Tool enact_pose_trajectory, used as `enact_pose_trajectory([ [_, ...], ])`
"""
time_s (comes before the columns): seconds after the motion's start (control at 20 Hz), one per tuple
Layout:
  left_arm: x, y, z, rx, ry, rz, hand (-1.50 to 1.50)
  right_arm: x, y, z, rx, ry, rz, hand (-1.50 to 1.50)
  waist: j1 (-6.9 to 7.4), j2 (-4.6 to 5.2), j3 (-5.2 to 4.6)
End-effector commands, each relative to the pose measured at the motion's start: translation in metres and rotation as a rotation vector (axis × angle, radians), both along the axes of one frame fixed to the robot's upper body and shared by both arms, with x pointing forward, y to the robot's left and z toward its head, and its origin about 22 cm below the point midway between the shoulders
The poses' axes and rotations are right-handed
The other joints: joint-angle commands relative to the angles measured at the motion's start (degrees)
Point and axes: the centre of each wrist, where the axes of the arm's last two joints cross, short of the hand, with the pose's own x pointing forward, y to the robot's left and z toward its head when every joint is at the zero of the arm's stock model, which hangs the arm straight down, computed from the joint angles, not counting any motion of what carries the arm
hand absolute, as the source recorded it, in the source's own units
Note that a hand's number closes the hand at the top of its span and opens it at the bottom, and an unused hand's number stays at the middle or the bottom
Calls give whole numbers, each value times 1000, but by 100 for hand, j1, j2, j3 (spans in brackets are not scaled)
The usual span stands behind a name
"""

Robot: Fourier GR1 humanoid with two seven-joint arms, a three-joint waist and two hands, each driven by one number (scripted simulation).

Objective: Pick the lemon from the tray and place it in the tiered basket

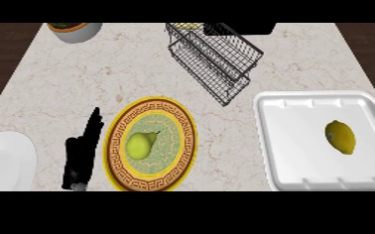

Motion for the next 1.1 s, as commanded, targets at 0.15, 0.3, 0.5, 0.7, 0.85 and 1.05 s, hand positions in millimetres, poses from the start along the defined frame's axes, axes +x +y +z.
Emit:
enact_pose_trajectory([
  [0.15, -6, -8, -2, 1, -4, -23, 0, -17, 16, 22, 14, 486, 215, -150, 138, 38, -27],
  [0.3, -3, -5, -4, 5, 6, -39, 0, -19, 21, 45, -93, 687, 266, -150, 121, 53, -33],
  [0.5, -5, 4, -1, 0, -1, -31, 0, -7, 45, 68, -150, 854, 216, -150, 204, 50, -29],
  [0.7, 12, -3, -2, -5, 10, -40, 0, 23, 72, 78, -173, 880, 131, -150, 210, 59, -7],
  [0.85, -1, -27, -6, -24, -6, -54, 0, 41, 91, 85, -185, 930, 105, -150, 231, 48, -3],
  [1.05, -12, -3, -5, 3, -4, -41, 0, 57, 120, 78, -182, 988, 99, -150, 220, 33, -1],
])
